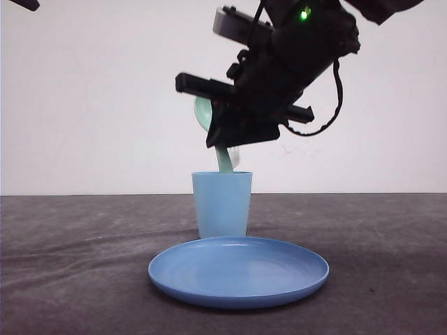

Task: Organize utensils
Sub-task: 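Carry the spoon with the right gripper and release it into the cup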

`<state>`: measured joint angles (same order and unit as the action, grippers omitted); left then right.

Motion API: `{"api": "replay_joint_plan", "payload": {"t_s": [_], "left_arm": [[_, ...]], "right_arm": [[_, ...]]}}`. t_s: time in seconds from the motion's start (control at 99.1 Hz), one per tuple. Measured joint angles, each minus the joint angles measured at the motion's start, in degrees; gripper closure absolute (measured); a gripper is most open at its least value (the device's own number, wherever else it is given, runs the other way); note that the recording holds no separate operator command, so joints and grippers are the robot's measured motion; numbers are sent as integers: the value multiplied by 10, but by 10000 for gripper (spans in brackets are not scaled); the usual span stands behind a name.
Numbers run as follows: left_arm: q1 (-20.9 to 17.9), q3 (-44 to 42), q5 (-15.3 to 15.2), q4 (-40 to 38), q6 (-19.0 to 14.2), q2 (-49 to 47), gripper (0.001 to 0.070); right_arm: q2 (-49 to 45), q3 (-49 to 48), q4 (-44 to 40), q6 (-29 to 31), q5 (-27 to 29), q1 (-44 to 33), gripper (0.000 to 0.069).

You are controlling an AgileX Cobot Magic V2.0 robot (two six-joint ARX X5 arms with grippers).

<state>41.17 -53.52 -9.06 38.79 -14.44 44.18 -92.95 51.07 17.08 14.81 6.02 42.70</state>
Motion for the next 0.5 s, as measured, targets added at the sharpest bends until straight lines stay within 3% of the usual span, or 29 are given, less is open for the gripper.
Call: {"api": "replay_joint_plan", "payload": {"t_s": [0.091,0.202,0.262,0.504], "left_arm": [[0,0,0,8,-2,0,434],[0,0,0,9,-2,0,434],[0,0,0,9,-2,0,434],[0,0,0,9,-2,0,434]], "right_arm": [[-4,0,-1,0,0,0,596],[-4,0,0,0,0,0,429],[-4,0,-2,0,0,1,370],[32,22,-89,0,-2,5,331]]}}
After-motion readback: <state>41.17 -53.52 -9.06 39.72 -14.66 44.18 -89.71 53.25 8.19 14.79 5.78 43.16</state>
